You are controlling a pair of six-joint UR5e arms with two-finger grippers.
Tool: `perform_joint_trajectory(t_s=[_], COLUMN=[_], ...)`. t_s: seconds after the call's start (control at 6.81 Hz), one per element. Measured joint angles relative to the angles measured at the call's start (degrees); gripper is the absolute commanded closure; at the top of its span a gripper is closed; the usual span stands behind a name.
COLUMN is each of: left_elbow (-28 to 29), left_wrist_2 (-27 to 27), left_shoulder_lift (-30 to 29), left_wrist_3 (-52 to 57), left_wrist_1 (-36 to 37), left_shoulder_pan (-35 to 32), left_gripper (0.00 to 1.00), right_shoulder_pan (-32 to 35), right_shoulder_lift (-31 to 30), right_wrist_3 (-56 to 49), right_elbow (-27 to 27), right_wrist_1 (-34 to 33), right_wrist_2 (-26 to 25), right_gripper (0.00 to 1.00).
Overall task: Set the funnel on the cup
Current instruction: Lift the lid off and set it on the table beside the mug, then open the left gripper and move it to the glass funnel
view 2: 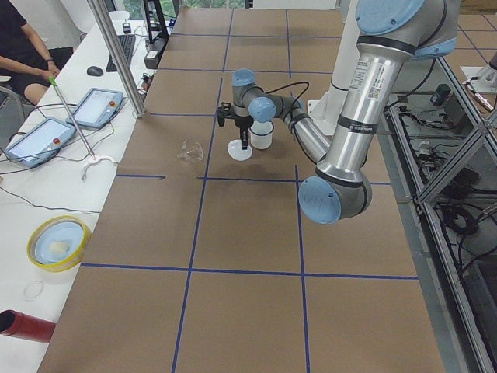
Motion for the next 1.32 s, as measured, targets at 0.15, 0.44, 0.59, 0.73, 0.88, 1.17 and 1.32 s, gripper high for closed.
perform_joint_trajectory(t_s=[0.15, 0.44, 0.59, 0.73, 0.88, 1.17, 1.32], left_elbow=[2.1, 5.9, 6.9, 7.3, 6.9, 3.8, 2.4], left_wrist_2=[0.5, 0.7, 0.8, 0.8, 0.8, 0.7, 0.7], left_shoulder_lift=[-0.1, -0.1, -0.2, -0.2, -0.2, -0.9, -1.9], left_wrist_3=[1.6, 3.2, 3.3, 3.3, 3.2, 2.1, -0.8], left_wrist_1=[-1.1, -4.9, -6.0, -6.5, -6.5, -6.5, -6.5], left_shoulder_pan=[0.0, 0.1, 0.1, 0.1, 0.1, -0.6, -2.1], left_gripper=[1.0, 0.01, 0.0, 0.0, 0.0, 0.0, 0.0], right_shoulder_pan=[0.0, 0.0, 0.0, 0.0, 0.0, 0.0, 0.0], right_shoulder_lift=[0.0, 0.0, 0.0, 0.0, 0.0, 0.0, 0.0], right_wrist_3=[0.0, 0.0, 0.0, 0.0, 0.0, 0.0, 0.0], right_elbow=[0.0, 0.0, 0.0, 0.0, 0.0, 0.0, 0.0], right_wrist_1=[0.0, 0.0, 0.0, 0.0, 0.0, 0.0, 0.0], right_wrist_2=[0.0, 0.0, 0.0, 0.0, 0.0, 0.0, 0.0], right_gripper=[0.0, 0.0, 0.0, 0.0, 0.0, 0.0, 0.0])
